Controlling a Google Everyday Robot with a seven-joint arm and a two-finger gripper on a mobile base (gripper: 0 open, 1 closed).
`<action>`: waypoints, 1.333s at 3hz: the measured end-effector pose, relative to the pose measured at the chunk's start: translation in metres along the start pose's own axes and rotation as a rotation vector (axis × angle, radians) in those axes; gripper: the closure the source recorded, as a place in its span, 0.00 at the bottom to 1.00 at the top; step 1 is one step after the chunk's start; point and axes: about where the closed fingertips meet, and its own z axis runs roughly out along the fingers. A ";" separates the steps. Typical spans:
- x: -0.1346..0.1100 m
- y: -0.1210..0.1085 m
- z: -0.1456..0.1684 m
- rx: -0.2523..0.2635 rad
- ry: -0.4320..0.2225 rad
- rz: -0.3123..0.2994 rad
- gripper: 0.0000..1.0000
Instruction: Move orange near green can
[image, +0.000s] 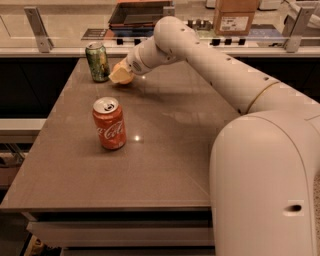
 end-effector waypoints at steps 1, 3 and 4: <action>0.000 0.000 0.000 0.000 0.000 0.000 0.35; 0.001 0.002 0.003 -0.005 0.002 0.000 0.00; 0.001 0.002 -0.008 0.003 -0.005 0.001 0.00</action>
Offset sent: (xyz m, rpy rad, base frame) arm 0.0000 0.0001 -0.0001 0.0000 0.0001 0.0001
